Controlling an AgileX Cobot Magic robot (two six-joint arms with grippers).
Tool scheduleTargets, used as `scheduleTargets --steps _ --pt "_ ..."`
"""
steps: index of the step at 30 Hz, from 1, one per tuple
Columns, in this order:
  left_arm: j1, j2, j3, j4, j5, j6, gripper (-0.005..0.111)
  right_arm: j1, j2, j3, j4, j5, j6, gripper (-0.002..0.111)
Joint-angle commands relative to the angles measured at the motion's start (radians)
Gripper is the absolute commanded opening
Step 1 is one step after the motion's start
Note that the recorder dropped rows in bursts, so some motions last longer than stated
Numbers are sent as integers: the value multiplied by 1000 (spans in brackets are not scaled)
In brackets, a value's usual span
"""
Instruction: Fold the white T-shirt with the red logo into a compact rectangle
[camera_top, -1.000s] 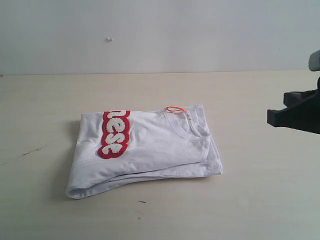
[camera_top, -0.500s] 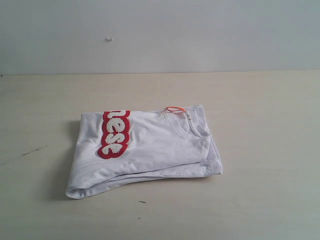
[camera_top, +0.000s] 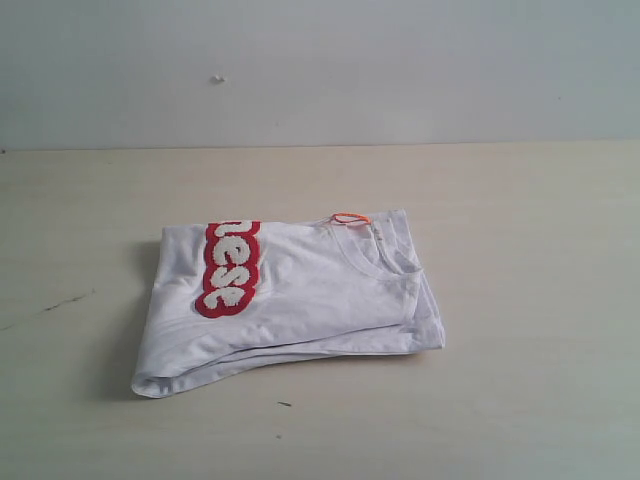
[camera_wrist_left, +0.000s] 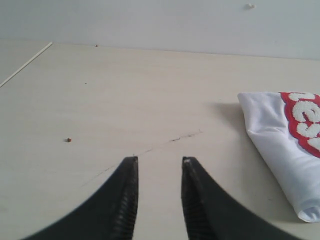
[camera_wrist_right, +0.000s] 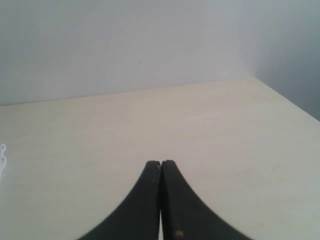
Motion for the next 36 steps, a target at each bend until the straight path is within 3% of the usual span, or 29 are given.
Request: scheduleTargets --steps 1,18,25,36 --pt "2 -7 -1 -6 -9 -3 31 -7 -16 5 -7 77 -32 0" --pt "2 -7 -1 -6 -9 -3 31 -4 -176 5 -7 292 -85 0" --pt "2 -7 -1 -6 -9 -3 31 -4 -358 5 -7 390 -85 0" --pt "2 -7 -1 -6 -9 -3 31 -4 -394 5 -8 349 -94 0"
